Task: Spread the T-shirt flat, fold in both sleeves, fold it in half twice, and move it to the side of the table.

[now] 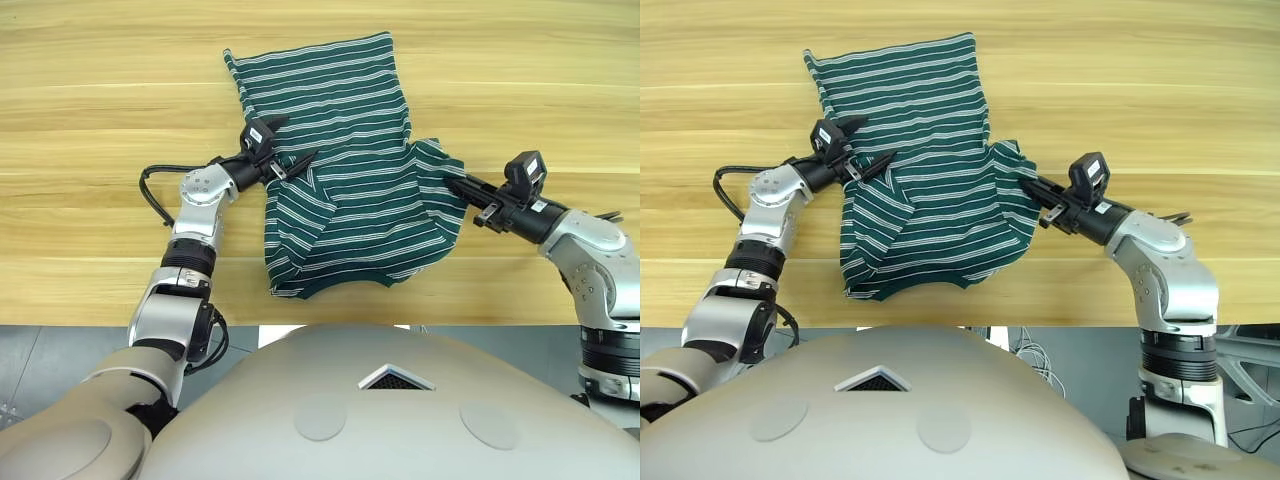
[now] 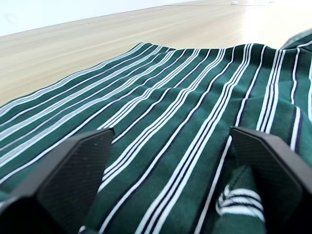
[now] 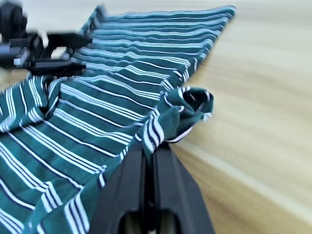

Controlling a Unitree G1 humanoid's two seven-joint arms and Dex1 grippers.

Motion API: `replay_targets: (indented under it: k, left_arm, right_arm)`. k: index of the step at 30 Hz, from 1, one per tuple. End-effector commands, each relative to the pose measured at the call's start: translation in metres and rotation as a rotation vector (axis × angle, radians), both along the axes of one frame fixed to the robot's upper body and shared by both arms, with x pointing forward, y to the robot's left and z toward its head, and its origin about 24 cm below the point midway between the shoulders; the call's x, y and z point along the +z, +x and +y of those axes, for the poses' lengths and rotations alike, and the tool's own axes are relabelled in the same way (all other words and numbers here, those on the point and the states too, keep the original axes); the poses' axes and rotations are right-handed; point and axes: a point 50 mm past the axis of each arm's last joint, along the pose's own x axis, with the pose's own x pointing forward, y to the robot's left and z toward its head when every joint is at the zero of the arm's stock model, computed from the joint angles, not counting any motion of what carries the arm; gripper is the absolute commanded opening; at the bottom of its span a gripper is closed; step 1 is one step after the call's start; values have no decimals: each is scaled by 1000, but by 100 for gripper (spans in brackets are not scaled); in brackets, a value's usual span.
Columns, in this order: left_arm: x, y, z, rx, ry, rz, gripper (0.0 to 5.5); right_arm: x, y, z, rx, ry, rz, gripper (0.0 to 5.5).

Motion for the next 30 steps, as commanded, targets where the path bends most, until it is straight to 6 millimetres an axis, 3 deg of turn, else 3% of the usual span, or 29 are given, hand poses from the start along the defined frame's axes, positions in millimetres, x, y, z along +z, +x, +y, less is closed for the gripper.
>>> replay_targets:
  k: [1, 7, 13, 19, 23, 30]
  left_arm:
    - [-20, -10, -11, -21, 34, 103, 427]
    - [-21, -7, -26, -36, 25, 112, 427]
    - [-29, -7, -43, -48, 30, 140, 427]
    - [-33, -6, -38, -13, 17, 173, 427]
    - [-33, -8, -30, -11, 18, 169, 427]
    - [-32, -19, -13, -34, 40, 152, 427]
  right_arm:
    - [8, 3, 11, 133, -151, -69, 3]
    - [1, 3, 15, 258, -307, -93, 3]
    - [7, -5, 24, 426, -330, -131, 3]
    - [17, -4, 31, 502, -331, -191, 3]
    - [9, -5, 41, 552, -352, -187, 3]
    - [6, -1, 54, 602, -427, -249, 134]
